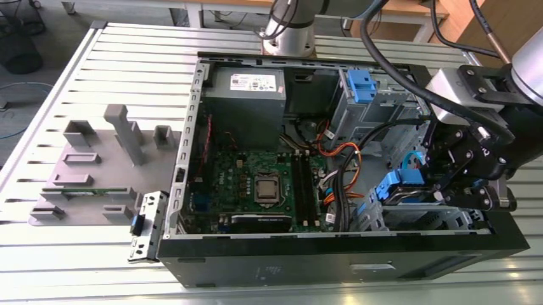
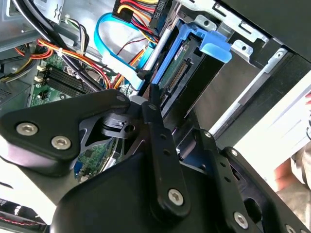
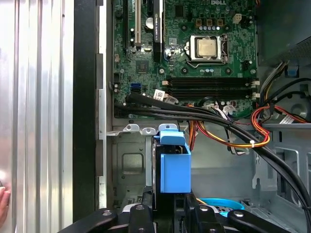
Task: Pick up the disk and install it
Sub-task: 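Insert the disk into the insertion slot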
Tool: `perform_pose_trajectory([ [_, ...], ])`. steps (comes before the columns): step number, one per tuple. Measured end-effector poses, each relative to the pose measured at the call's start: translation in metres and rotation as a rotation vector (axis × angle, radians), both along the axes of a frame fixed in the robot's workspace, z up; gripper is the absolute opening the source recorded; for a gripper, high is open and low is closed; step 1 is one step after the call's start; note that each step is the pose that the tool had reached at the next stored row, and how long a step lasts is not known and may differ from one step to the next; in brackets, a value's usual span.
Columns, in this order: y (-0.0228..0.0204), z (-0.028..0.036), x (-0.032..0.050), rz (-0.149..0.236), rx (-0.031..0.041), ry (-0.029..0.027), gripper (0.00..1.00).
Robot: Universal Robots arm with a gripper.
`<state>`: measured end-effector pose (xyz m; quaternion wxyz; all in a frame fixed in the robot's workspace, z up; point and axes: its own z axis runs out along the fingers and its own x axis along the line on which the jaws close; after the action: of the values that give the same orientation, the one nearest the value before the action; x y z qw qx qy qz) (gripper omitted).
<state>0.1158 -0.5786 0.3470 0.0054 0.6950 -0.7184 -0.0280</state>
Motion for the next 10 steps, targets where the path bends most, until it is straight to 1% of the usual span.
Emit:
perform_pose_trajectory([
  [5, 0.0000, -0.0002, 0.0000, 0.000, 0.0001, 0.0000, 0.36],
  [6, 0.0000, -0.0002, 0.0000, 0.000, 0.0002, 0.0000, 0.42],
  [10, 0.0000, -0.0002, 0.0000, 0.000, 0.0001, -0.0001, 0.42],
])
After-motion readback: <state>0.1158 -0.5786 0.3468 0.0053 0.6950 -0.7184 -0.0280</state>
